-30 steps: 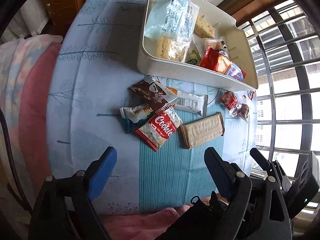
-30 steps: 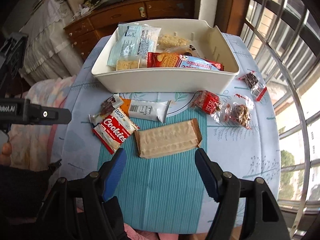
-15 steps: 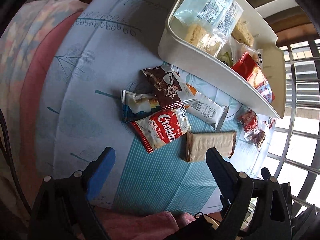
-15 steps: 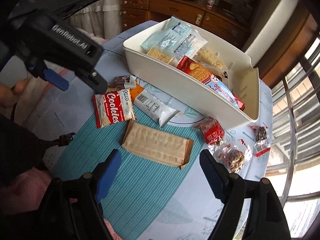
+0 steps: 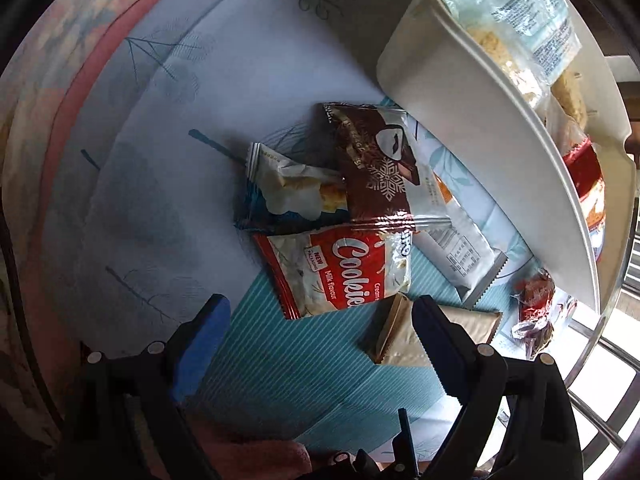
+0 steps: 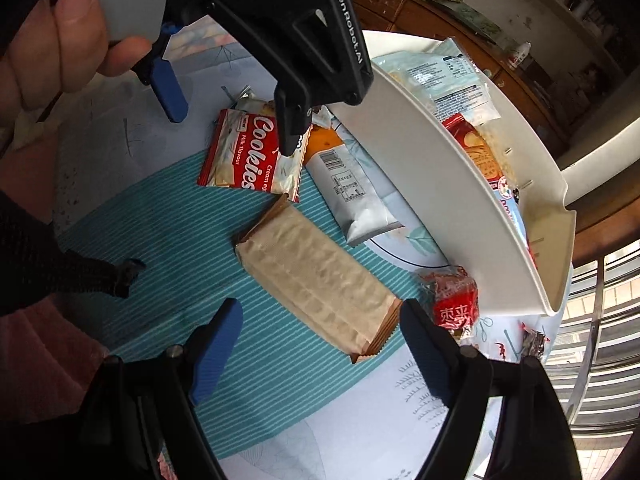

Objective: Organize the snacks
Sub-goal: 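Reach both tools toward the brown wafer bar and red Cookies packet, then close the right tool on the brown wafer bar while the left tool grasps the red Cookies packet, then carry the wafer bar and Cookies packet over the white tray with both tools, then open both tools to drop the wafer bar and Cookies packet into the tray, then withdraw both tools toward the brown chocolate packet and blue-white packet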

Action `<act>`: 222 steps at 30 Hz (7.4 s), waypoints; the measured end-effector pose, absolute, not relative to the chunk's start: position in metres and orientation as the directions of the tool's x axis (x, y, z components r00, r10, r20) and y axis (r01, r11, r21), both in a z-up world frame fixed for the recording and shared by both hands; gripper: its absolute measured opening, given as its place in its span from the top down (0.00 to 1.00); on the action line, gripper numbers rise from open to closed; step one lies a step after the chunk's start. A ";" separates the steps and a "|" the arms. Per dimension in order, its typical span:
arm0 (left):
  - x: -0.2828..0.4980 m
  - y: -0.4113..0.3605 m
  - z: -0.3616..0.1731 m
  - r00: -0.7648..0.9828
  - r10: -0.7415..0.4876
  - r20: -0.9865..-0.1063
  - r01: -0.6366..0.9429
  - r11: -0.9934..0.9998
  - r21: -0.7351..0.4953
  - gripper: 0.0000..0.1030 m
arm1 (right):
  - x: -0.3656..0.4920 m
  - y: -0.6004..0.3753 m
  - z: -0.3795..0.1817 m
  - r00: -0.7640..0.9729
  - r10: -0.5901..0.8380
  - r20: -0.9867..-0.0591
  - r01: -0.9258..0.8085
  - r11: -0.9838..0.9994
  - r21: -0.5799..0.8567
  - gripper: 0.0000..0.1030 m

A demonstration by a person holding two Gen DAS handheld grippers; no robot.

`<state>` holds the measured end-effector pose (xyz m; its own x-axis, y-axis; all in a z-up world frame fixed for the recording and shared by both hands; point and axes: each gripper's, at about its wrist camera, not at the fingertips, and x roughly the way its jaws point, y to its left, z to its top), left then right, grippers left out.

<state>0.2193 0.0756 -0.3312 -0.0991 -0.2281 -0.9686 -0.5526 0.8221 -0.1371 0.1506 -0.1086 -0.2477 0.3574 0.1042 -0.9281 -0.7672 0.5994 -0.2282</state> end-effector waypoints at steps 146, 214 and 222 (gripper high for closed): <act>0.328 0.016 -0.212 0.561 -0.248 -0.790 -0.063 0.939 -0.339 0.28 | 0.336 -0.221 -0.178 0.694 0.243 -0.678 -0.248 0.964 0.092 0.40; 0.276 0.123 -0.286 0.140 -0.325 -0.935 0.125 0.943 -0.309 0.23 | 0.163 -0.067 -0.200 0.763 -0.021 -0.646 0.073 0.996 0.054 0.24; 0.291 0.104 -0.313 0.024 -0.225 -0.974 0.106 0.969 -0.221 0.23 | 0.162 -0.040 -0.222 0.740 0.003 -0.673 0.017 1.000 0.023 0.24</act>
